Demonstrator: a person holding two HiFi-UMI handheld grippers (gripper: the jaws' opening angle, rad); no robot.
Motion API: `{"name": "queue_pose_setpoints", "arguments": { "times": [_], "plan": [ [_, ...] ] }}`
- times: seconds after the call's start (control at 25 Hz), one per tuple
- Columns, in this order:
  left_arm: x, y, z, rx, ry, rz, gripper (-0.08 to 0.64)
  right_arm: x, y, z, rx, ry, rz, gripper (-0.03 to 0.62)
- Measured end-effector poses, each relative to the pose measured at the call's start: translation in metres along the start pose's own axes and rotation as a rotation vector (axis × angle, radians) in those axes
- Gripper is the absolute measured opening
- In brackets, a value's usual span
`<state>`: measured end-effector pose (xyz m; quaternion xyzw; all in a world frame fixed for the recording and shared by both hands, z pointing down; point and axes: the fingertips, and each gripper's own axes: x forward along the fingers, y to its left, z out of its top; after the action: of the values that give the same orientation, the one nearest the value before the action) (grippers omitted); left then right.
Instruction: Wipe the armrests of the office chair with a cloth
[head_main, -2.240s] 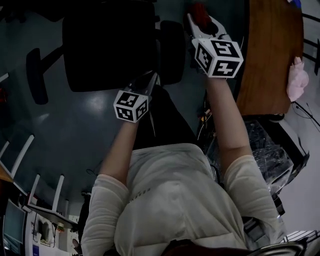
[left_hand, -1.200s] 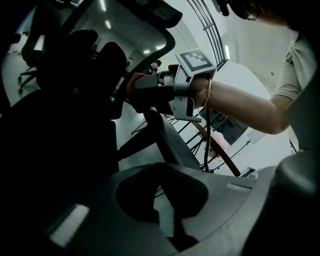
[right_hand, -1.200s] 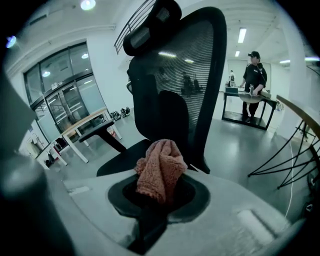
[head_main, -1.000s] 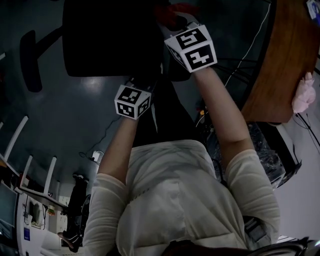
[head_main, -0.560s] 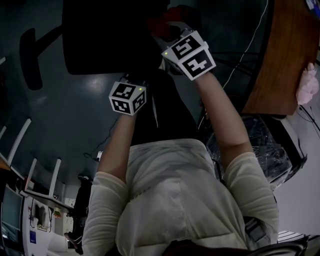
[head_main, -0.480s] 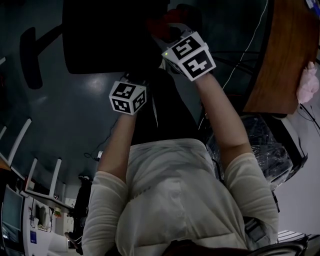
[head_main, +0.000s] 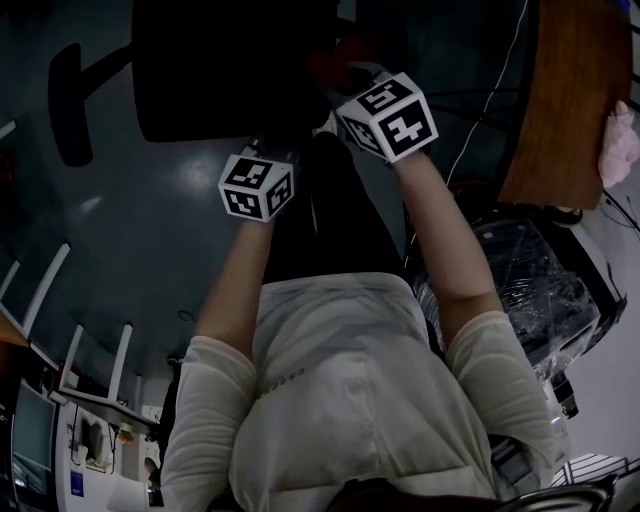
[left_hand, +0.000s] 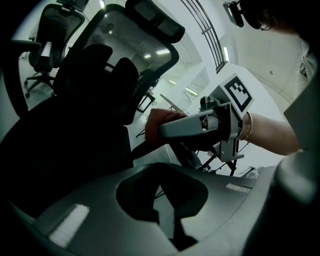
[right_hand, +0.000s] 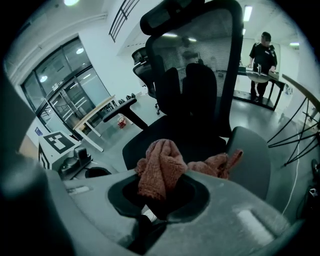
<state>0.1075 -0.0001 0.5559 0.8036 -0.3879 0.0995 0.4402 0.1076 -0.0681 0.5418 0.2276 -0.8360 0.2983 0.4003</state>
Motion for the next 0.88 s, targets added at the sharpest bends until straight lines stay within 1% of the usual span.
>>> {"name": "queue_pose_setpoints", "arguments": {
  "times": [0.12, 0.32, 0.52, 0.64, 0.68, 0.76, 0.88],
  "plan": [
    [-0.009, 0.000, 0.000, 0.012, -0.008, 0.001, 0.015, -0.001, 0.016, -0.016, 0.008, 0.029, 0.002, 0.051],
    [-0.025, 0.000, -0.012, 0.024, -0.002, 0.000, 0.015, -0.002, 0.036, -0.039, 0.003, 0.058, -0.012, 0.051],
    [-0.043, -0.006, -0.023, 0.036, -0.005, 0.001, 0.015, -0.010, 0.055, -0.058, 0.096, 0.071, 0.015, 0.051],
    [-0.052, -0.011, -0.030, 0.061, 0.002, -0.004, 0.015, -0.014, 0.068, -0.073, 0.134, 0.084, 0.025, 0.051],
    [-0.055, -0.013, -0.032, 0.071, 0.002, -0.006, 0.015, -0.015, 0.072, -0.077, 0.147, 0.080, 0.027, 0.051],
    [-0.060, -0.017, -0.032, 0.086, -0.010, -0.004, 0.015, -0.021, 0.079, -0.081, 0.175, 0.040, 0.015, 0.051],
    [-0.075, -0.025, -0.023, 0.105, -0.056, 0.013, 0.015, -0.037, 0.090, -0.073, 0.217, -0.077, -0.018, 0.051]
  ]
}}
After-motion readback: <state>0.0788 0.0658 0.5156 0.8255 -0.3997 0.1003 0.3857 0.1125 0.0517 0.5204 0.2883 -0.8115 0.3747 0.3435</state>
